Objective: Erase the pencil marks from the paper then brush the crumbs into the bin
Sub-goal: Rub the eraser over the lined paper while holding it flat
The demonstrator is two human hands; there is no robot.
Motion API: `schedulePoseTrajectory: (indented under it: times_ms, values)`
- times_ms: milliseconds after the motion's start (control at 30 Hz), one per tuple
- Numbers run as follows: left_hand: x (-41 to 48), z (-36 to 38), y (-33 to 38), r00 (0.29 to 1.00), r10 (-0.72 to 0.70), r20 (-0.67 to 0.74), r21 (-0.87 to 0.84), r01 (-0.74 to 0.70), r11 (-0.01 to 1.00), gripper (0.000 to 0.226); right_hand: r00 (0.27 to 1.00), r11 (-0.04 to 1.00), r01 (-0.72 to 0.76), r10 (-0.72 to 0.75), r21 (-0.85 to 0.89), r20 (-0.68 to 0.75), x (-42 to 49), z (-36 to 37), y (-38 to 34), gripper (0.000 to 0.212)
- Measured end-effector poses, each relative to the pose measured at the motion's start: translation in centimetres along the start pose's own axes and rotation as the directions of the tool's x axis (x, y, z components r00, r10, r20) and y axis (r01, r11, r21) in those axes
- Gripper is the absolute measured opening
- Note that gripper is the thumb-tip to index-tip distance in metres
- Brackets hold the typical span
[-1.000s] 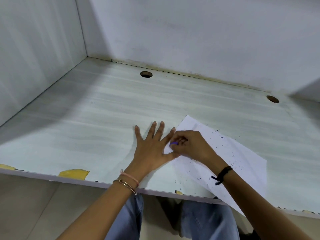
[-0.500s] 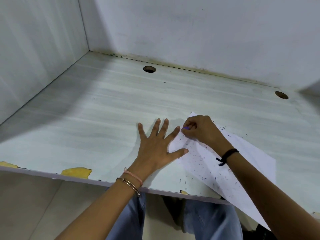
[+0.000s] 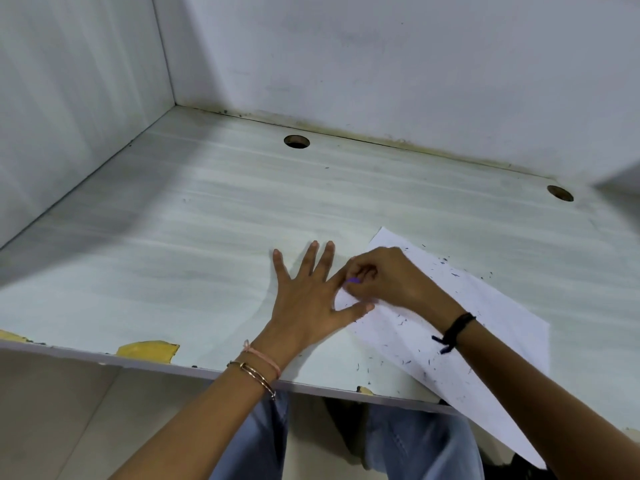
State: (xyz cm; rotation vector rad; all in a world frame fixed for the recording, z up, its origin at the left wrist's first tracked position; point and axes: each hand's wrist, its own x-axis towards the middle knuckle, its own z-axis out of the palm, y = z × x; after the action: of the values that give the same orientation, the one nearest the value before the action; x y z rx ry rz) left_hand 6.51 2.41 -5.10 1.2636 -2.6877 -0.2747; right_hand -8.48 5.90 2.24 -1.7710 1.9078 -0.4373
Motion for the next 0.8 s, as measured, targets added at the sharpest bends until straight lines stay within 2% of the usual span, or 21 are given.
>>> schedulePoseTrajectory:
  times_ms: [100, 133, 167, 267, 300, 400, 433, 467, 567, 600, 733, 800]
  values:
    - [0.0, 0.0, -0.1, 1.000, -0.010, 0.014, -0.019, 0.010, 1.000, 0.082, 0.969, 0.994, -0.105, 0.097, -0.026, -0.228, 1.8, -1.9, 1.8, 0.004]
    - [0.0, -0.1, -0.1, 1.000, -0.010, 0.013, -0.022, 0.010, 1.000, 0.082, 0.964, 0.993, -0.110, 0.098, -0.033, -0.246, 1.9, -2.0, 1.8, 0.004]
    - [0.0, -0.1, 0.0, 1.000, -0.009, 0.011, -0.023, 0.009, 1.000, 0.082, 0.973, 0.995, -0.084, 0.073, -0.044, -0.218, 1.7, -1.6, 1.5, 0.003]
    - [-0.1, 0.0, 0.0, 1.000, 0.000, -0.007, -0.003, 0.000, 1.000, 0.081, 1.000, 0.999, 0.013, -0.013, -0.041, -0.004, 0.1, 0.1, 0.0, 0.005]
    - [-0.1, 0.0, 0.0, 1.000, 0.000, -0.005, 0.001, 0.000, 1.000, 0.081, 1.000, 0.999, 0.010, -0.010, -0.040, -0.002, 0.2, -0.2, 0.4, 0.005]
    - [0.0, 0.1, -0.1, 1.000, -0.012, 0.007, -0.007, 0.012, 1.000, 0.083, 0.977, 0.997, -0.060, 0.050, -0.045, -0.208, 1.8, -2.1, 2.0, 0.003]
    - [0.0, 0.1, -0.1, 1.000, -0.013, 0.010, -0.011, 0.013, 1.000, 0.084, 0.972, 0.996, -0.063, 0.049, -0.055, -0.231, 2.1, -2.2, 2.1, 0.002]
    - [0.0, 0.0, -0.1, 1.000, -0.010, 0.011, -0.012, 0.010, 1.000, 0.084, 0.978, 0.996, -0.044, 0.027, -0.077, -0.206, 1.9, -1.8, 1.7, 0.002]
    - [0.0, 0.0, -0.1, 1.000, 0.005, -0.002, 0.007, -0.005, 1.000, 0.084, 0.998, 0.995, 0.065, -0.064, -0.075, 0.014, 0.1, 0.2, 0.0, 0.004]
    - [-0.1, 0.0, -0.1, 1.000, 0.006, -0.003, 0.010, -0.006, 1.000, 0.084, 0.997, 0.996, 0.073, -0.071, -0.055, 0.035, 0.0, 0.2, 0.2, 0.004]
    - [0.0, 0.1, -0.1, 1.000, -0.011, 0.015, -0.003, 0.011, 1.000, 0.083, 0.966, 0.995, -0.092, 0.099, 0.040, -0.238, 2.2, -2.4, 3.5, 0.003]
    - [0.0, 0.1, -0.1, 1.000, -0.007, 0.015, -0.010, 0.007, 1.000, 0.083, 0.951, 0.988, -0.130, 0.146, 0.079, -0.273, 2.6, -2.4, 4.4, 0.005]
